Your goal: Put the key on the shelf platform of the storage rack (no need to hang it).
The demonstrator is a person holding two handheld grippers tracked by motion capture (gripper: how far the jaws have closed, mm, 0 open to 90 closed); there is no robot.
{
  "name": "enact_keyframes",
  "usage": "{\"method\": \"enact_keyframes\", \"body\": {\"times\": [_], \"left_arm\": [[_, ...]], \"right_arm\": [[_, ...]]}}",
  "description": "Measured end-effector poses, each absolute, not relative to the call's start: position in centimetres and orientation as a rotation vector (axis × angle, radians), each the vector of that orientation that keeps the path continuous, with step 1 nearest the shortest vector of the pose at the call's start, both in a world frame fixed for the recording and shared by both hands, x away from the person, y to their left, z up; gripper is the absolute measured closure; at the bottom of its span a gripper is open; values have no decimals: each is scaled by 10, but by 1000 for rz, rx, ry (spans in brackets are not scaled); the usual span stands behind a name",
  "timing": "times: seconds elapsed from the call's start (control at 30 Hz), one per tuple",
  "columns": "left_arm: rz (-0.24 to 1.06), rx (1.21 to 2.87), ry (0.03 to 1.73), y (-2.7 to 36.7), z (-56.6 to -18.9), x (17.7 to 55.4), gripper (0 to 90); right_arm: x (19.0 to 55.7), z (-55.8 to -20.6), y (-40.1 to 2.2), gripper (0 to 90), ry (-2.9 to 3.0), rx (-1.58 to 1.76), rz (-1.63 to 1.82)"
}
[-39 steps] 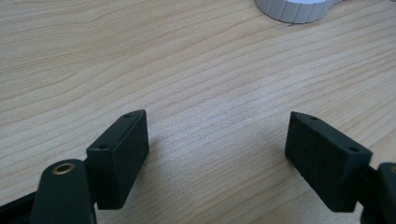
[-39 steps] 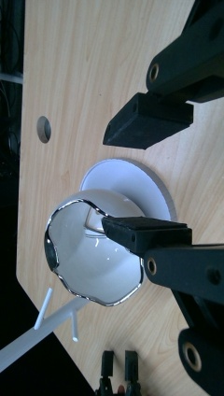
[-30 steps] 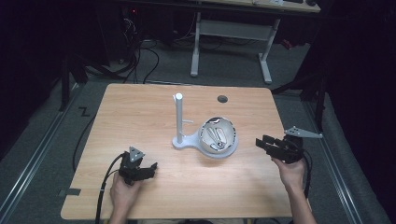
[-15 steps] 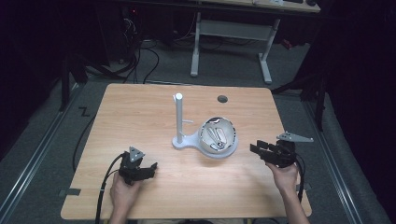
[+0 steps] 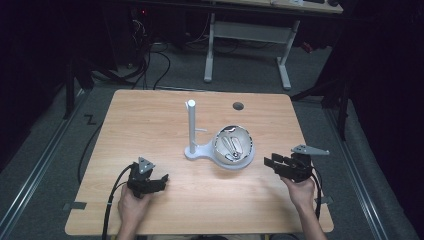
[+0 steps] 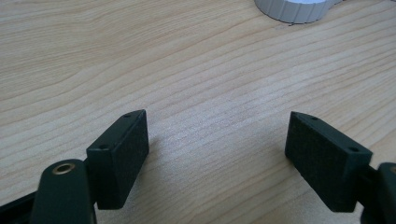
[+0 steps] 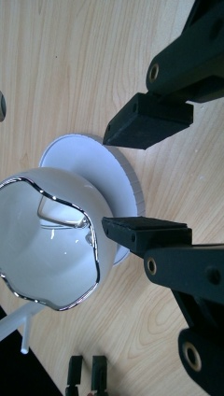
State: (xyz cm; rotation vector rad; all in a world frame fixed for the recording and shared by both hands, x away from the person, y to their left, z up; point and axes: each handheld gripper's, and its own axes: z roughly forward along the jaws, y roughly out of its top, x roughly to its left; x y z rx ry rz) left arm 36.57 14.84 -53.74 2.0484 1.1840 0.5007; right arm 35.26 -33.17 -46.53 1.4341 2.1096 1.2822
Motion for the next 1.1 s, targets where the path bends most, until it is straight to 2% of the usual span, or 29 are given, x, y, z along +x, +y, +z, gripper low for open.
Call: {"method": "enact_keyframes", "body": {"times": [1.1], "left_arm": [[501, 2050, 1183, 148, -537, 366, 220]], "right_arm": [[347, -501, -321, 540, 2152, 1457, 1180]]}}
